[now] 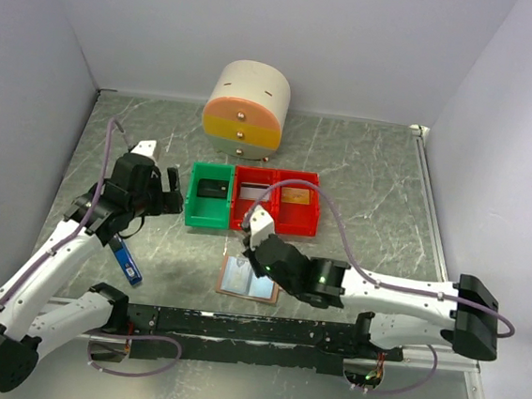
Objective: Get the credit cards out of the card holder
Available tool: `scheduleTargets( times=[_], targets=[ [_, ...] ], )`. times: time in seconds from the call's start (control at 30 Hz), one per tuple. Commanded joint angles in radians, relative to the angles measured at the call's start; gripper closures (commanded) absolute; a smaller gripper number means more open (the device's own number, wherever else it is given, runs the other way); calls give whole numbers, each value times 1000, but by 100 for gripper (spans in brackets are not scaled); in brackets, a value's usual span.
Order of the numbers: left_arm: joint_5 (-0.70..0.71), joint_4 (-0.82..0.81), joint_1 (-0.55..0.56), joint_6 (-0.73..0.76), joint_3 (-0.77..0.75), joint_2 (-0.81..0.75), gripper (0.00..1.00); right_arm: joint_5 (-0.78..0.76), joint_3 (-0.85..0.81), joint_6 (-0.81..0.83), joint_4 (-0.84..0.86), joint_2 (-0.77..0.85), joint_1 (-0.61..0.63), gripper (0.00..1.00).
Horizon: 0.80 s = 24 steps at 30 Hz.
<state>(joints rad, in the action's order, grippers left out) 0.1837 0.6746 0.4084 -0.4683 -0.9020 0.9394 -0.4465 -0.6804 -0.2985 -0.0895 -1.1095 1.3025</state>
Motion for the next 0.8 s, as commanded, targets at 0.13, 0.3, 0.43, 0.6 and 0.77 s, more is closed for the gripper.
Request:
scheduleTargets(
  times=[0.13, 0.3, 0.43, 0.6, 0.77],
  targets=[
    [146, -64, -13, 39, 61, -73, 0, 123, -170, 208, -87, -130, -338, 100],
    [239, 4, -14, -6, 46, -77, 0, 172, -240, 368, -21, -154, -470, 100],
    [271, 12, -14, -14, 47, -97, 0, 254, -345, 468, -36, -226, -562, 100],
    [296, 25, -14, -22, 41, -102, 0, 287, -406, 607, -13, -301, -561, 100],
    [305, 26, -17, -19, 39, -107, 0, 251, -459, 726, -25, -376, -497, 100]
  ],
)
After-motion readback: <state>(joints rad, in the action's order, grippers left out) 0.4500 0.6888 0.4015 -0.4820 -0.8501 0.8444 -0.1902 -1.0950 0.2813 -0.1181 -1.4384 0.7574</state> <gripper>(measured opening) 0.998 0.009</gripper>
